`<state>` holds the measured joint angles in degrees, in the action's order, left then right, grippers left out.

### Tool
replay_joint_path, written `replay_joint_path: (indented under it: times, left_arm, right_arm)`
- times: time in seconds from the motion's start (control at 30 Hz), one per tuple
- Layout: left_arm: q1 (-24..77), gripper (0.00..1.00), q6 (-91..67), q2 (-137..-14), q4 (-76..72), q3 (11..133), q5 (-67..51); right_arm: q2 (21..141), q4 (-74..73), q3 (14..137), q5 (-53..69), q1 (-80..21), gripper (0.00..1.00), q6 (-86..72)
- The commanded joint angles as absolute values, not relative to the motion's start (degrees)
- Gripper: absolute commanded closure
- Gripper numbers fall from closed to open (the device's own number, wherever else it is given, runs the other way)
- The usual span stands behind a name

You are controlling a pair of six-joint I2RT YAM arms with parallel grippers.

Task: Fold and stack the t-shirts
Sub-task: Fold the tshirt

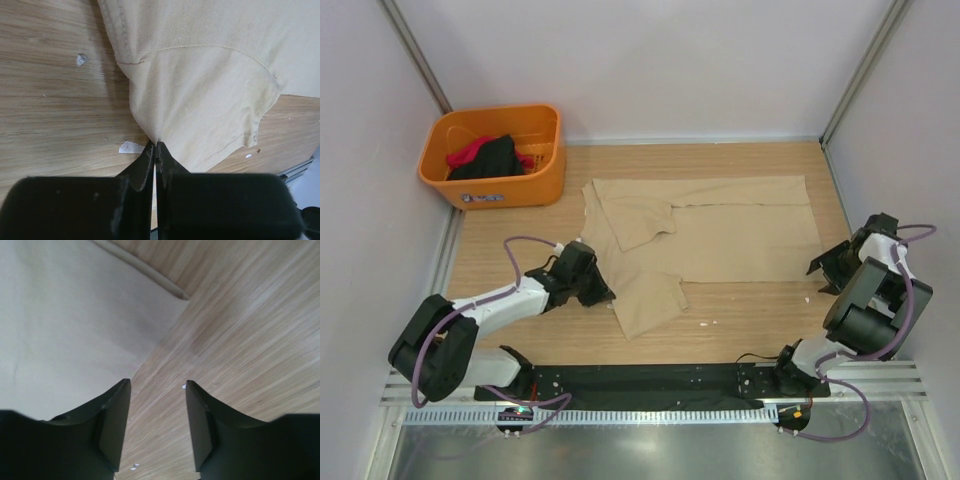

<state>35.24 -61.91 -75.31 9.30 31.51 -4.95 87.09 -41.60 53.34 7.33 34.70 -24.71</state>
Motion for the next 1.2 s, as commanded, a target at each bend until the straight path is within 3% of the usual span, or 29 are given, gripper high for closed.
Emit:
replay_joint_path:
  times: [0.0,0.53,1.17]
  left_arm:
    - [35.5,1.00,-59.2,-73.2,11.7,33.7,-3.9]
    - [35.5,1.00,-56.3,-76.4,11.1,35.9,-10.0]
    - [35.5,1.00,-57.4,-72.8,12.6,36.1,-9.4]
  right_arm:
    - [87.3,-37.2,52.2,8.1,37.5,0.49,-26.0]
    - [87.9,-32.3,51.9,1.5,38.8,0.52,-25.5]
    - [98.0,-28.9,55.7,-2.3,36.0,0.55,-26.5]
